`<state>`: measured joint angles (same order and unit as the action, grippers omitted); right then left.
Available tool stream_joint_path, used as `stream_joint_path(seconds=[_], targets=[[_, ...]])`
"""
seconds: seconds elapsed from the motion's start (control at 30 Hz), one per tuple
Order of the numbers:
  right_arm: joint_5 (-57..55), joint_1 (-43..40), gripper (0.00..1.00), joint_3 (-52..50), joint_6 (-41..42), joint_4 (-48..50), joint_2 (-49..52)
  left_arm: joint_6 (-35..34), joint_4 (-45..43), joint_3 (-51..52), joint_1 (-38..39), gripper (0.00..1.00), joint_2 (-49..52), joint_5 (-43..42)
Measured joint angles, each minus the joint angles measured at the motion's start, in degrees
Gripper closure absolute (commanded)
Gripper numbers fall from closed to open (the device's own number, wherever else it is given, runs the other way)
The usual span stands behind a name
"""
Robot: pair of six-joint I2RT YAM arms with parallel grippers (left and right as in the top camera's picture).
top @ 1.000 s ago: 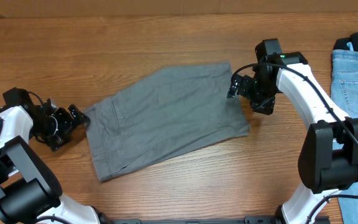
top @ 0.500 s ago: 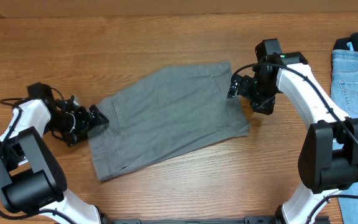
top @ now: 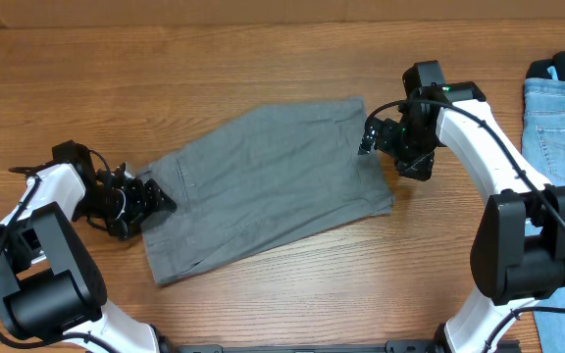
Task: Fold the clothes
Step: 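Move the left gripper to the shorts' left end, right holding top corner, then lift the shorts' left end with the left gripper and fold it rightward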
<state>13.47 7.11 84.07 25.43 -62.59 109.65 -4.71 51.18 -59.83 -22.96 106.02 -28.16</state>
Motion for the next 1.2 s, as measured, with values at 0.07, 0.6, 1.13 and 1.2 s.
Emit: stream_joint_path(seconds=[0.07,0.6,1.13,1.2], targets=[[0.00,0.00,0.00,0.00,0.02,-0.07,0.00,0.24,-1.60,0.59,0.02,0.69,0.02,0.39],[0.00,0.00,0.00,0.04,-0.02,-0.66,0.00,-5.99,5.92,-9.46,-1.99,0.96,1.92,13.75],[0.00,0.00,0.00,0.04,0.02,3.17,0.00,-10.21,32.06,-51.21,1.42,0.96,2.80,28.50],[0.00,0.00,0.00,0.04,-0.02,3.41,0.00,-10.25,32.37,-52.06,5.14,0.96,2.80,28.68]])
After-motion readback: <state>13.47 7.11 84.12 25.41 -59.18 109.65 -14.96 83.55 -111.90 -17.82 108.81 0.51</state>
